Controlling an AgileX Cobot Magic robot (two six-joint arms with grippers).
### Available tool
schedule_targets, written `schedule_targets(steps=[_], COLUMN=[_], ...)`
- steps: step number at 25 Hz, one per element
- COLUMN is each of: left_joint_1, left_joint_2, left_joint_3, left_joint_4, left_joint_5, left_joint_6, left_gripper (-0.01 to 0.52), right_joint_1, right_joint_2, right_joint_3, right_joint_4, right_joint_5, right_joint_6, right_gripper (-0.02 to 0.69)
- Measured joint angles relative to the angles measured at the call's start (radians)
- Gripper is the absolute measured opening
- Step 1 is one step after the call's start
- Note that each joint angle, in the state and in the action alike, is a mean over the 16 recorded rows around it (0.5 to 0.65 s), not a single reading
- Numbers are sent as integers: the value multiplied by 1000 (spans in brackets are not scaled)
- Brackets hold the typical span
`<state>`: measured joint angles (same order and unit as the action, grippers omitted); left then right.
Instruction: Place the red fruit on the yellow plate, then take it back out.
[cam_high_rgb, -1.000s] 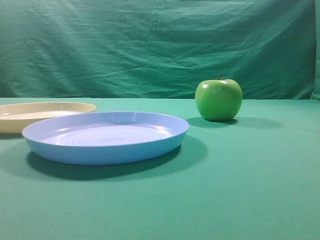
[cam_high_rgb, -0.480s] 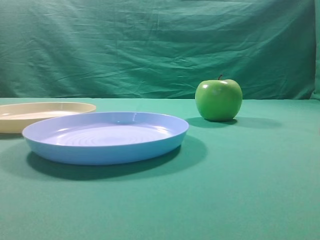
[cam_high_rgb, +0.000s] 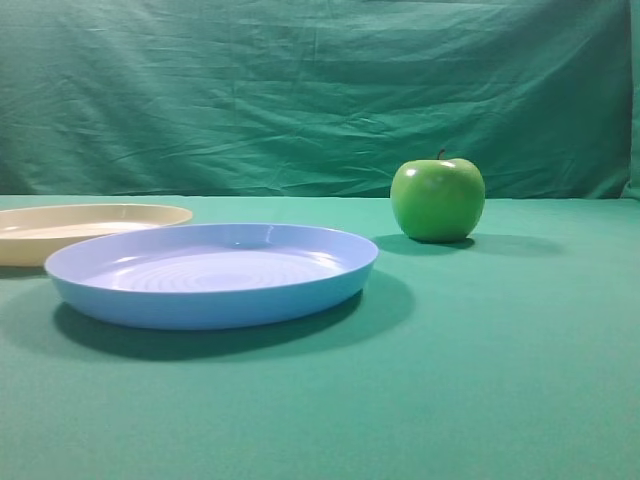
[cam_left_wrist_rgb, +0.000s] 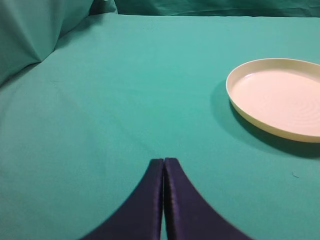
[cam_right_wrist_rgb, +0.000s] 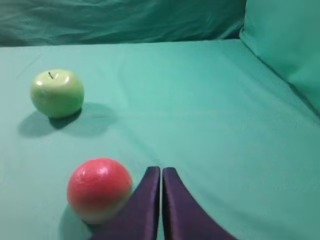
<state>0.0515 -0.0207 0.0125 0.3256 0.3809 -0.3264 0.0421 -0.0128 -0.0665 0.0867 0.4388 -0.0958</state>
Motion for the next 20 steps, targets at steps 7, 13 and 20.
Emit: schedule_targets(steps=[7, 13, 20], left_joint_1=[0, 0, 0], left_joint_2=[0, 0, 0], left_joint_3=[0, 0, 0], left_joint_4=[0, 0, 0], left_joint_5=[0, 0, 0], left_joint_6=[0, 0, 0], left_gripper=[0, 0, 0], right_joint_1=[0, 0, 0], right_joint_2=[0, 0, 0], right_joint_3=[82, 91, 91], right_joint_4=[-2, -5, -7], right_joint_5=[-54, -58, -58], right_joint_6=[0, 0, 0], right_gripper=[0, 0, 0])
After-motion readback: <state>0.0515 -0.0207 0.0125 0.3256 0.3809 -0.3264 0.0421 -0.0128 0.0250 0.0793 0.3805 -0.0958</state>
